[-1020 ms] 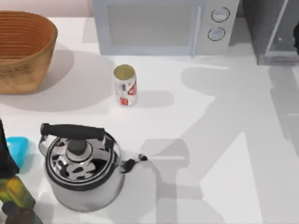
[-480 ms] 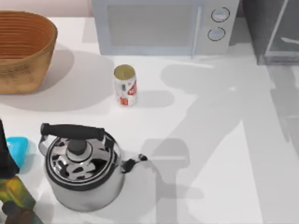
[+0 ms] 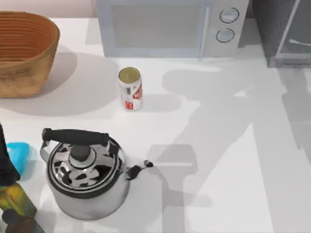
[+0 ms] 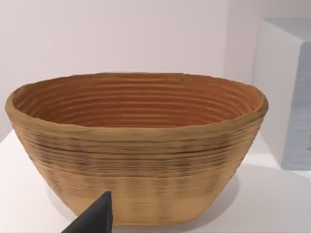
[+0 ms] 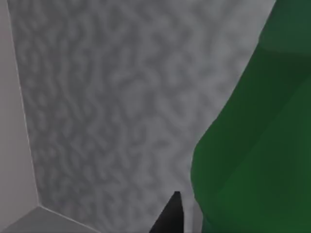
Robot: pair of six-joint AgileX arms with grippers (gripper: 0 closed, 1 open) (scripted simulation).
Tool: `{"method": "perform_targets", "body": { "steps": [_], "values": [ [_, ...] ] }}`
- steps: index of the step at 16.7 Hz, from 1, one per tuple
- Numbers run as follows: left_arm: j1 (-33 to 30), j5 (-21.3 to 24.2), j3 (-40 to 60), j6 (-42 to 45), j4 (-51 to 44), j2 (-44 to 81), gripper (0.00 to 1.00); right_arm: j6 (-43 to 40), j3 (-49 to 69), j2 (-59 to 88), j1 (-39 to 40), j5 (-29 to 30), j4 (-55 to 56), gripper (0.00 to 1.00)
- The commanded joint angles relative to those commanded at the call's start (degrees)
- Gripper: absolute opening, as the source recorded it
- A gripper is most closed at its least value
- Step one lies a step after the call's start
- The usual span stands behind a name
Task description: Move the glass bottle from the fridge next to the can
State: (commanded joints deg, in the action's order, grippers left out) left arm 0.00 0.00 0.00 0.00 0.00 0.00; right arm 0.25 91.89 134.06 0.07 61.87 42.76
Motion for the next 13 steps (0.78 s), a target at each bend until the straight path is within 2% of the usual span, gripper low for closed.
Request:
{"method": "perform_targets", "body": {
  "steps": [3,10,13],
  "values": [
    [0.0,0.0,0.0,0.0,0.0,0.0,1.00,0.1,-7.4,-4.6,0.1,0.0,3.0,0.00],
    [0.0,0.0,0.0,0.0,0.0,0.0,1.00,0.3,-33.7,-18.7,0.5,0.3,12.8,0.00],
    [0.0,0.0,0.0,0.0,0.0,0.0,1.00,0.4,-39.3,-22.4,0.6,0.5,15.6,0.00]
  ]
}}
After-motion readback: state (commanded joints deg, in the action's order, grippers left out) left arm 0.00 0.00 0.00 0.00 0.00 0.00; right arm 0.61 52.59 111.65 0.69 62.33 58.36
